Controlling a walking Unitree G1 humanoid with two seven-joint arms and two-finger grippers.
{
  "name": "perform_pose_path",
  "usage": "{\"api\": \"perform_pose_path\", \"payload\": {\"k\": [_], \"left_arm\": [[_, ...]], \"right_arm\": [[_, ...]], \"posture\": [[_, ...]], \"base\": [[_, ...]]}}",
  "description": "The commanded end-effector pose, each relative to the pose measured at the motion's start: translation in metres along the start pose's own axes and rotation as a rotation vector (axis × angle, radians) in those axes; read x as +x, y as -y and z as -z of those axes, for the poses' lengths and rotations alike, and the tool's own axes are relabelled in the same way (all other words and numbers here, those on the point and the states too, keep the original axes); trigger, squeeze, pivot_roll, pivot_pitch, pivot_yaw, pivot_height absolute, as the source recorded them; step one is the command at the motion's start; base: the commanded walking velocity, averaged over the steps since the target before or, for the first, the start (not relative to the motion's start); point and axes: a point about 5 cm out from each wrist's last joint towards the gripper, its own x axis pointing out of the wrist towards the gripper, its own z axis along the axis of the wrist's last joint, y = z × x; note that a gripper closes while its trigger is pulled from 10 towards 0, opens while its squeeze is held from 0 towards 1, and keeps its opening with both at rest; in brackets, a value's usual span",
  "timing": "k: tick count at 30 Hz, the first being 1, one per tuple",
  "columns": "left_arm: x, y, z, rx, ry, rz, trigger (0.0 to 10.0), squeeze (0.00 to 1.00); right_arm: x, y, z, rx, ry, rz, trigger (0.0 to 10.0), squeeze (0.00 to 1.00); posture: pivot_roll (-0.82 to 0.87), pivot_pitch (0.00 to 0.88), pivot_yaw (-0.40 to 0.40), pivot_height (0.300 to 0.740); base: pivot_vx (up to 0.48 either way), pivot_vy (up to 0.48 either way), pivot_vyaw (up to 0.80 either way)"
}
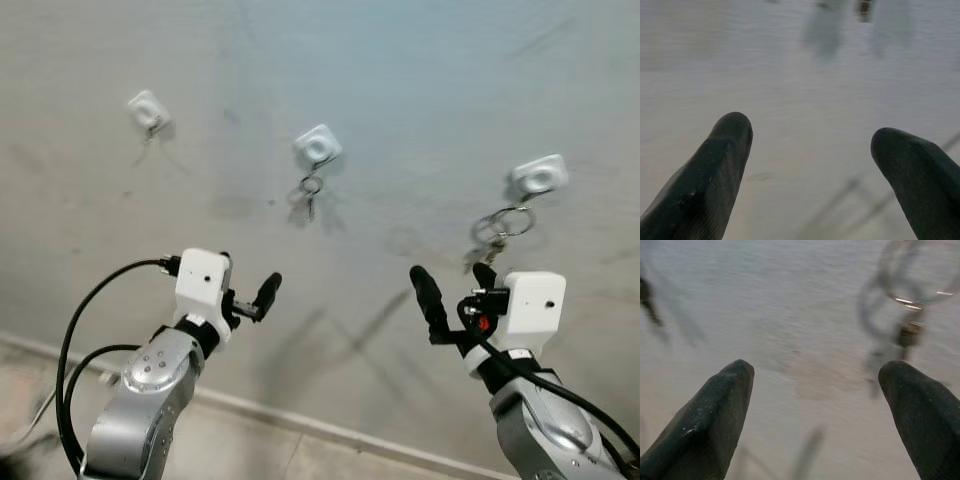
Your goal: Hang keys on a hook
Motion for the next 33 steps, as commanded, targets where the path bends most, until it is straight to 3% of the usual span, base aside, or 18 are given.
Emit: {"api": "perform_pose_path", "payload": {"k": [1, 19, 21, 30, 33], "left_arm": [[0.0005, 0.0026, 0.002, -0.006, -0.019, 0.024, 10.0, 0.0], [0.0008, 0.0041, 0.0, -0.003, -0.048, 0.056, 10.0, 0.0], [0.0013, 0.0039, -0.0025, 0.049, -0.061, 0.045, 10.0, 0.0], [-0.001, 0.0047, -0.0038, 0.035, -0.056, 0.09, 10.0, 0.0], [-0.0013, 0.0074, -0.0045, 0.034, -0.058, 0.115, 10.0, 0.0]], "right_arm": [[0.0011, 0.0004, -0.0008, 0.0, -0.004, -0.001, 10.0, 0.0], [0.0065, -0.0044, 0.0054, 0.023, -0.036, -0.011, 10.0, 0.0], [0.0075, -0.0024, 0.0049, 0.038, -0.03, 0.007, 10.0, 0.0], [0.0061, -0.0005, 0.0074, 0.061, -0.028, 0.039, 10.0, 0.0], [0.0066, -0.0016, 0.0075, 0.061, -0.025, 0.035, 10.0, 0.0]], "posture": [[0.1, 0.0, -0.045, 0.74], [0.12, 0.0, -0.037, 0.74], [0.12, 0.0, -0.033, 0.74], [0.12, 0.0, -0.024, 0.74], [0.12, 0.0, -0.023, 0.74]], "base": [[0.0, 0.0, -0.77], [0.0, 0.0, -0.77], [0.0, 0.0, -0.77], [0.0, 0.0, -0.76], [0.0, 0.0, 0.0]]}}
